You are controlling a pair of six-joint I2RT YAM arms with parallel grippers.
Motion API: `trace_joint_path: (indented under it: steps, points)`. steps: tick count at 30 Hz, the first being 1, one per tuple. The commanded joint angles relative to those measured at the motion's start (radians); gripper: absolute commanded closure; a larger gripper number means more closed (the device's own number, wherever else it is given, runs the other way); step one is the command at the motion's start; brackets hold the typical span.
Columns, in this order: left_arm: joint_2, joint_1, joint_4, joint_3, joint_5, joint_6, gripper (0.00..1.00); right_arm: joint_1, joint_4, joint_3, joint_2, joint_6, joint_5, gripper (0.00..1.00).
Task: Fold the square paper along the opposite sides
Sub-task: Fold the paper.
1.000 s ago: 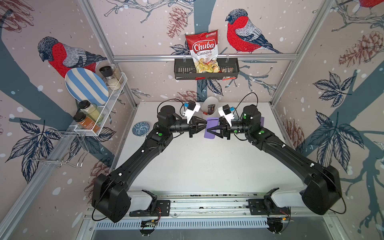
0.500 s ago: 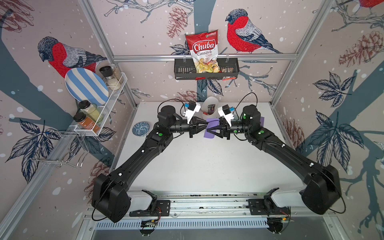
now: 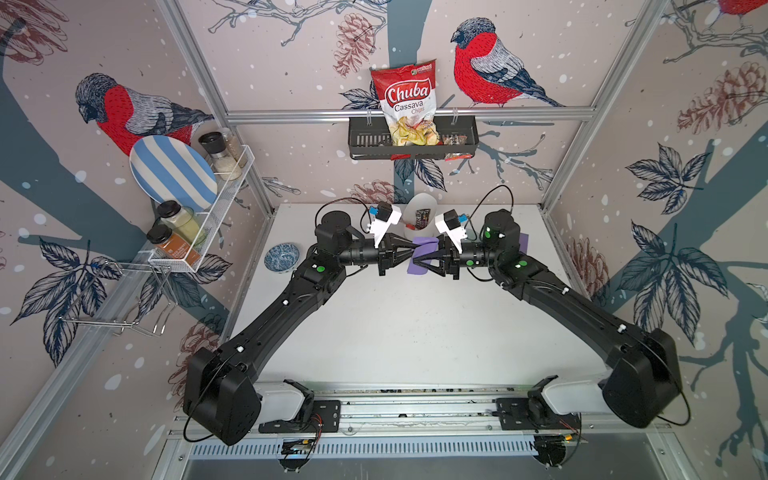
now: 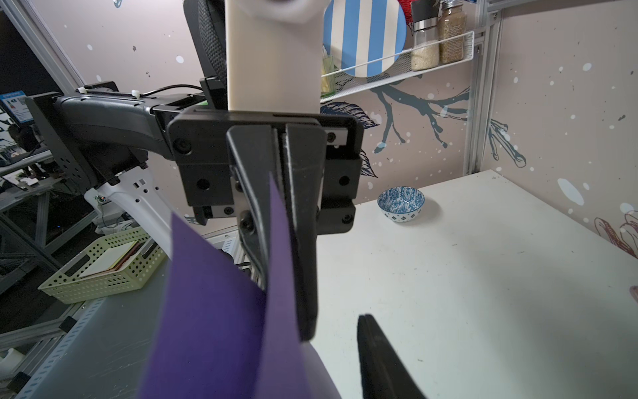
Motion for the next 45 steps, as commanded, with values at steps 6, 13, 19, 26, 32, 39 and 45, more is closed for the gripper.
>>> trace_joint_path:
  steps: [6, 13, 19, 26, 32, 39, 45]
  points:
    - [-0.002, -0.002, 0.007, 0.009, 0.005, 0.015, 1.0, 0.002, 0.014, 0.003, 0.002, -0.005, -0.006, 0.62]
    - [0.001, -0.002, 0.007, 0.009, 0.006, 0.013, 1.0, 0.002, 0.017, 0.003, -0.001, -0.003, -0.006, 0.65]
    - [0.004, -0.002, 0.008, 0.009, 0.007, 0.013, 1.0, 0.001, 0.024, 0.003, -0.002, 0.001, -0.007, 0.64]
    - [0.004, -0.002, 0.008, 0.009, 0.006, 0.013, 1.0, 0.002, 0.023, 0.002, -0.008, 0.0, -0.009, 0.63]
    - [0.002, -0.001, 0.007, 0.009, 0.005, 0.013, 1.0, 0.002, 0.024, 0.001, -0.007, 0.0, -0.009, 0.64]
    - [0.001, -0.003, 0.008, 0.007, 0.004, 0.014, 1.0, 0.001, 0.023, 0.0, -0.009, -0.002, -0.007, 0.68]
    - [0.002, -0.003, 0.006, 0.007, 0.004, 0.015, 1.0, 0.001, 0.025, 0.0, -0.012, -0.001, -0.01, 0.7]
